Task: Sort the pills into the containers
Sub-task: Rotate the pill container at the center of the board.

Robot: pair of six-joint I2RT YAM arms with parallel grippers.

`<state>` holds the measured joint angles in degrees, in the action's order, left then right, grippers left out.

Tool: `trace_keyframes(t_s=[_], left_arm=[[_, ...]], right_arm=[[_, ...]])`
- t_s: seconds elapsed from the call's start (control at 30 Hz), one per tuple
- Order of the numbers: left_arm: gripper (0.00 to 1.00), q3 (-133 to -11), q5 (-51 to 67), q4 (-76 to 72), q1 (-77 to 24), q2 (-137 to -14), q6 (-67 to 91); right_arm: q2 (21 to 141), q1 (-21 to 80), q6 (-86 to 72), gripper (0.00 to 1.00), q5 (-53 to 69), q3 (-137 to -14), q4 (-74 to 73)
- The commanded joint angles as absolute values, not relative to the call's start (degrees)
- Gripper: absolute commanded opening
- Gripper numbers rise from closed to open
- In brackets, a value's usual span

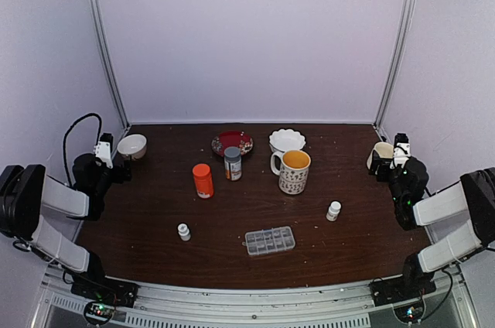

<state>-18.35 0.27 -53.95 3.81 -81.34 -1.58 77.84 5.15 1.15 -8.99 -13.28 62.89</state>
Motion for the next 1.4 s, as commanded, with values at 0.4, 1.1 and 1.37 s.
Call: trace_keyframes(t_s=[0.4, 1.1, 1.37], left_arm=[[0.98, -17.3, -2.0, -59.5, 4.2, -80.6, -1.2], [0.98, -29.9, -9.9, 6.0, -4.4, -31.9, 41.5], [0.97, -30.0, 21.4, 1.7, -9.2, -38.2, 36.0]], right_arm=[[76.9, 5.1, 0.2, 1.0, -11.4, -13.5, 65.5], [29.3, 6.5, -32.5, 1.0, 6.1, -27.2, 2.4], [35.0, 11.6, -32.3, 0.96, 25.9, -29.0, -10.7]])
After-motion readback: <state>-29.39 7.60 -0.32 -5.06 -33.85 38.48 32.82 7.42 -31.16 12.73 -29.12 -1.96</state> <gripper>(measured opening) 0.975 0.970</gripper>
